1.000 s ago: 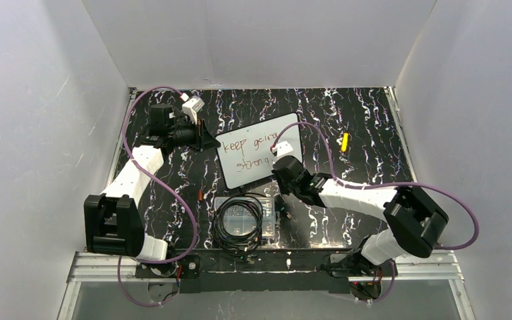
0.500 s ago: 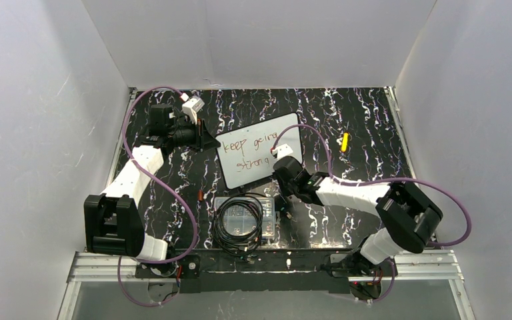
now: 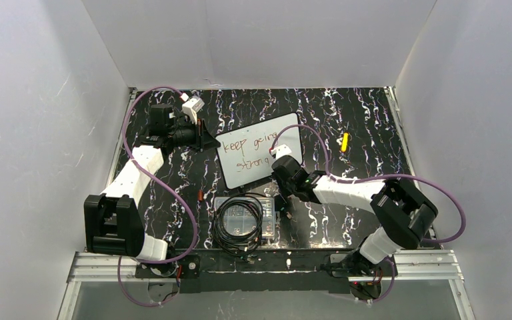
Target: Write a sentence on the whiteboard
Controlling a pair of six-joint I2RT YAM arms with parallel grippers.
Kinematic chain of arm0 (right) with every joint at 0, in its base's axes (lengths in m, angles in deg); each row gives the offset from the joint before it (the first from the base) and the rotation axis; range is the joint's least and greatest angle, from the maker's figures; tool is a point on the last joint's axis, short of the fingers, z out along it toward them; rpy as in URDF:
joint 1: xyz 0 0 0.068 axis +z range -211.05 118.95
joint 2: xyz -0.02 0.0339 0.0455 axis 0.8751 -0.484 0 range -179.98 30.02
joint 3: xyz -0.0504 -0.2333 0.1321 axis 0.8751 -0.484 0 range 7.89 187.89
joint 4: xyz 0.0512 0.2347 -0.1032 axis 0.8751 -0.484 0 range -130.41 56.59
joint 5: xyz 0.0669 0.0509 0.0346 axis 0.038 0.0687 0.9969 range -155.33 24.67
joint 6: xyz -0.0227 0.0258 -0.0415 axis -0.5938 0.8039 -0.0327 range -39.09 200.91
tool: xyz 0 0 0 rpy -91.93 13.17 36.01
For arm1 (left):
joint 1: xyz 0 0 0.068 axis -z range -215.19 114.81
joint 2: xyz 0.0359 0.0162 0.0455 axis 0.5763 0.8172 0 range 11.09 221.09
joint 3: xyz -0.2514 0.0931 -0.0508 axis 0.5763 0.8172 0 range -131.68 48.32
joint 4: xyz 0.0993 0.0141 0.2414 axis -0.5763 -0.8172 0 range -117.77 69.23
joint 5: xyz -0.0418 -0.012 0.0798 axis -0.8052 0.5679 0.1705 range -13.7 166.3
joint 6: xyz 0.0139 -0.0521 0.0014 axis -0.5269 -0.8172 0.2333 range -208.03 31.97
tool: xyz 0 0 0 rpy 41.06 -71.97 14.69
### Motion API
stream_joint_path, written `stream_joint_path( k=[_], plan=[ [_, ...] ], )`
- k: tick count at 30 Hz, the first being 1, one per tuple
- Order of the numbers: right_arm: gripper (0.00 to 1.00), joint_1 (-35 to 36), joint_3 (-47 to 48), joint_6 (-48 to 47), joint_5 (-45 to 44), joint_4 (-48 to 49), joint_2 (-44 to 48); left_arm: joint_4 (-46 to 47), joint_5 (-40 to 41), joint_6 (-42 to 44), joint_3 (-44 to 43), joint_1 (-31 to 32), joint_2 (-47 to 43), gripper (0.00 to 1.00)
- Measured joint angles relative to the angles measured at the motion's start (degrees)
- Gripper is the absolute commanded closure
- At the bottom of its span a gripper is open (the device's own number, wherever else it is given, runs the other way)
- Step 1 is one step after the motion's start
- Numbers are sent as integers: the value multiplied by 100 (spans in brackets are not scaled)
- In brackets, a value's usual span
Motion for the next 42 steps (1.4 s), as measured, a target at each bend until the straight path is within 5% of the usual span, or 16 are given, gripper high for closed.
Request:
stream_joint_path(
  k=[42],
  plan=[
    [99,-13,240,-146,527,-181,-20,0,0,-17,0,0,0,100]
  ],
)
